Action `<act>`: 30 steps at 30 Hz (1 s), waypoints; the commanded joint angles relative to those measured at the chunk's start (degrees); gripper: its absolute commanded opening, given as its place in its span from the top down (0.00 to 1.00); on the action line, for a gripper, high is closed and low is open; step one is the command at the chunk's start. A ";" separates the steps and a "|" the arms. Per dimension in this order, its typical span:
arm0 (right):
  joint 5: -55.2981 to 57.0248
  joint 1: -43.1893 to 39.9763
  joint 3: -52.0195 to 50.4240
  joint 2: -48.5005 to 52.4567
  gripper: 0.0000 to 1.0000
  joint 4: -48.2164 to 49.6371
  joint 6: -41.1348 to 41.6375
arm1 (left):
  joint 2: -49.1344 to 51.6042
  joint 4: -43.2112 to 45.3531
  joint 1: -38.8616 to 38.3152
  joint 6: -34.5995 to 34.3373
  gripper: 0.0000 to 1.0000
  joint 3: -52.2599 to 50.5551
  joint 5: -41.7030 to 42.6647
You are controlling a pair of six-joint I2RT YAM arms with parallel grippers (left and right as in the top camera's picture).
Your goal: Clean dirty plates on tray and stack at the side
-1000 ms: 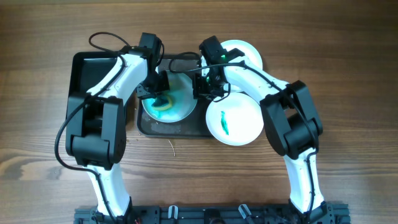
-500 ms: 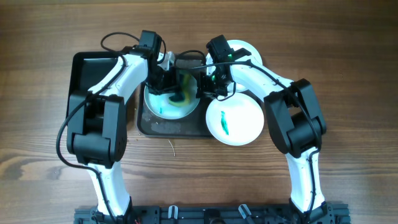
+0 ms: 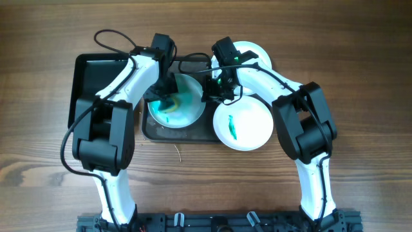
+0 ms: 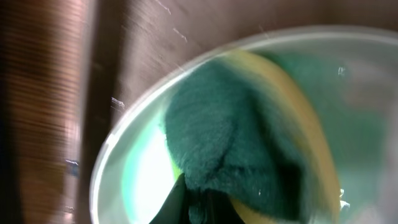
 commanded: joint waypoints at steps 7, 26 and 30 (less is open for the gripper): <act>1.27 -0.59 -1.49 1.07 0.95 -0.48 -0.15 | 0.94 2.86 1.03 10.03 0.96 -0.98 30.67; 5.62 -0.15 -0.72 -2.51 0.96 -2.54 -0.70 | -8.41 -16.04 17.42 4.90 0.96 19.32 5.07; 17.55 1.75 -0.70 -10.25 0.96 -5.31 -0.72 | -8.98 -17.90 22.14 5.09 0.96 19.30 5.07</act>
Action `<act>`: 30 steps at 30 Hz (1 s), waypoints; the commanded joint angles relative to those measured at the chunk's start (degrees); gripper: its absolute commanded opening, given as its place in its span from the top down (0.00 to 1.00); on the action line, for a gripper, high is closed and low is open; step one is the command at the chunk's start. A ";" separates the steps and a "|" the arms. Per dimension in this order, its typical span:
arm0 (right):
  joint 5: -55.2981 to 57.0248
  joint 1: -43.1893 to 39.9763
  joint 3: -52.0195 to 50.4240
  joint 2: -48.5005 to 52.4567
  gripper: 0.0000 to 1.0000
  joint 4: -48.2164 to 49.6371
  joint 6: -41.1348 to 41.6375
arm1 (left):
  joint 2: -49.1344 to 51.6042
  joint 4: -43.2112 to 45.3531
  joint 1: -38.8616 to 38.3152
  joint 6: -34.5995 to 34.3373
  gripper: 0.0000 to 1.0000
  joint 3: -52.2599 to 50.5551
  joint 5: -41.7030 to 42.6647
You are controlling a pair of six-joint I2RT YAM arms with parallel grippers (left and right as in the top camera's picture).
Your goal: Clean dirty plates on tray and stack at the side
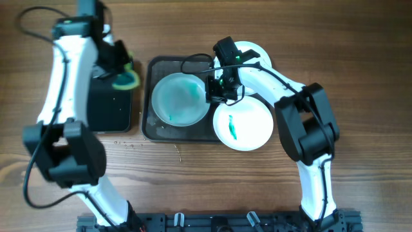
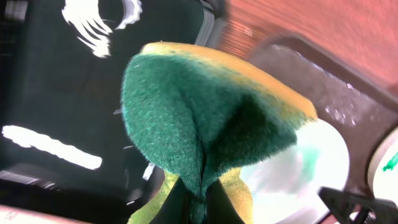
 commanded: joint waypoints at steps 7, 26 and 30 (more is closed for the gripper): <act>41.05 8.83 -0.31 -20.15 0.96 -3.98 -0.63 | -1.40 -0.74 5.68 -0.50 0.96 0.33 -1.51; 91.27 26.86 -0.31 -22.71 0.96 -0.31 -6.38 | -1.22 -0.81 5.44 -0.55 0.96 0.33 -0.63; 99.93 29.22 -0.31 -22.71 0.96 1.49 -6.34 | -1.22 -0.81 5.44 -0.52 0.96 0.33 -0.63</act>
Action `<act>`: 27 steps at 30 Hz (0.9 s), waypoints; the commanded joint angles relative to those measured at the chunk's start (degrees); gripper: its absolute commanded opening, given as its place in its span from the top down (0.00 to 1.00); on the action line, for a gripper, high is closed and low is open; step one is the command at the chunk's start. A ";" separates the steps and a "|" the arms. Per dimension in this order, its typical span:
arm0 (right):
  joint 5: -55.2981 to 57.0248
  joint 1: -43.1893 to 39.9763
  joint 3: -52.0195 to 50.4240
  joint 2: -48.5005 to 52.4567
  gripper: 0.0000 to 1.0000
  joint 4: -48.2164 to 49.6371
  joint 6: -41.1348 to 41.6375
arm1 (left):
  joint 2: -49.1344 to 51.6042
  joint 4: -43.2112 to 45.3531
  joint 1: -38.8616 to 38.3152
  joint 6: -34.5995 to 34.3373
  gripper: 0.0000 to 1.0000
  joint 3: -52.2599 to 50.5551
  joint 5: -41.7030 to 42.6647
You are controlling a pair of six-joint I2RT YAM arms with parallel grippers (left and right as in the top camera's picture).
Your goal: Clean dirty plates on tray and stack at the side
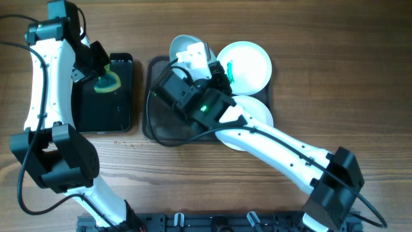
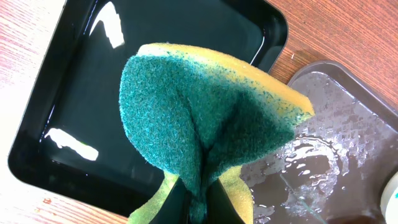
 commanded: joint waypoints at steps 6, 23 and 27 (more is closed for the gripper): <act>17.05 3.17 0.24 0.13 0.95 4.31 0.00 | -0.37 0.20 -0.28 -0.52 0.96 0.26 0.68; -58.80 -15.45 0.11 11.17 0.96 1.73 16.96 | -0.37 0.46 -5.57 -0.52 0.96 0.26 0.63; -64.76 -16.31 0.11 17.31 0.96 2.58 18.43 | -0.37 0.92 -6.84 -0.52 0.96 0.26 0.63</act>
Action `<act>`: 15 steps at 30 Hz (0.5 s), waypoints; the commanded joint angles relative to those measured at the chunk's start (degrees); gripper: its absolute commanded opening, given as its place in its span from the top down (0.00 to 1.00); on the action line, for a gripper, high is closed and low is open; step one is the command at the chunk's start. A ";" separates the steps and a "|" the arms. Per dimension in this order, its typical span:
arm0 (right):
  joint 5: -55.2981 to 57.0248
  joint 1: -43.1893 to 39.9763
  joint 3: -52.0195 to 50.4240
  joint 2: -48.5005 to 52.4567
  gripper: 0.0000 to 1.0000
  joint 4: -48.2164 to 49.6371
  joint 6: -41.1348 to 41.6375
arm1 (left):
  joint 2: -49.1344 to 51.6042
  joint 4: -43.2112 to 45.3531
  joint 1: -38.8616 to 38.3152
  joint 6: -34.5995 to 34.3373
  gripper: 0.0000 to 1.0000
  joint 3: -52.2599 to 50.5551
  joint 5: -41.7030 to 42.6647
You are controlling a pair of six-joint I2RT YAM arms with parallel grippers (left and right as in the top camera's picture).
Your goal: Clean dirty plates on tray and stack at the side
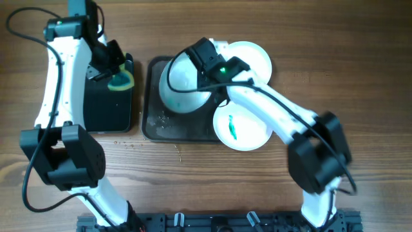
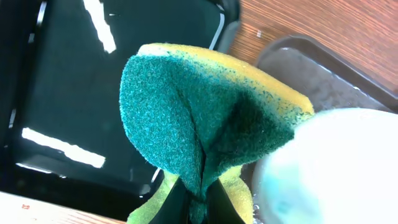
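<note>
My left gripper (image 2: 199,200) is shut on a folded green-and-yellow sponge (image 2: 205,118), held over the right edge of the black water tray (image 2: 93,81). In the overhead view the sponge (image 1: 121,80) hangs at that tray's right rim. My right gripper (image 1: 205,59) is shut on the far rim of a white plate (image 1: 182,84), held raised and tilted over the left half of the grey tray (image 1: 149,122). That plate (image 2: 336,168) fills the lower right of the left wrist view, blurred, with a faint green tint. A plate with a green smear (image 1: 241,125) lies at the tray's right.
Another white plate (image 1: 250,59) lies at the back right, next to the right forearm. The black water tray (image 1: 103,109) stands just left of the grey tray. Water drops lie on the wooden table (image 1: 129,145) in front of both trays.
The left gripper with the sponge has shifted right, from the middle of the black tray to its right edge. The right gripper's plate, then raised at the grey tray's far edge, is now over its left half.
At first the sponge was pressed on a green-stained plate in the grey tray while the right gripper held its rim. Then the sponge was over the black tray, the plate paler. Later the right gripper held that plate raised; now it hangs over the tray, sponge nearby.
</note>
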 commanded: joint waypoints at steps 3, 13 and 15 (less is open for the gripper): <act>-15.67 0.13 0.11 6.82 0.96 0.22 3.13 | -0.37 0.63 -1.20 -0.52 0.96 0.26 0.57; -29.73 -4.94 0.13 6.75 0.59 5.35 -11.63 | -0.37 1.25 -1.22 -0.55 0.96 0.26 0.63; -31.89 -6.80 0.13 6.78 0.60 6.78 -14.29 | -0.37 1.55 -1.33 -0.55 0.96 0.26 0.61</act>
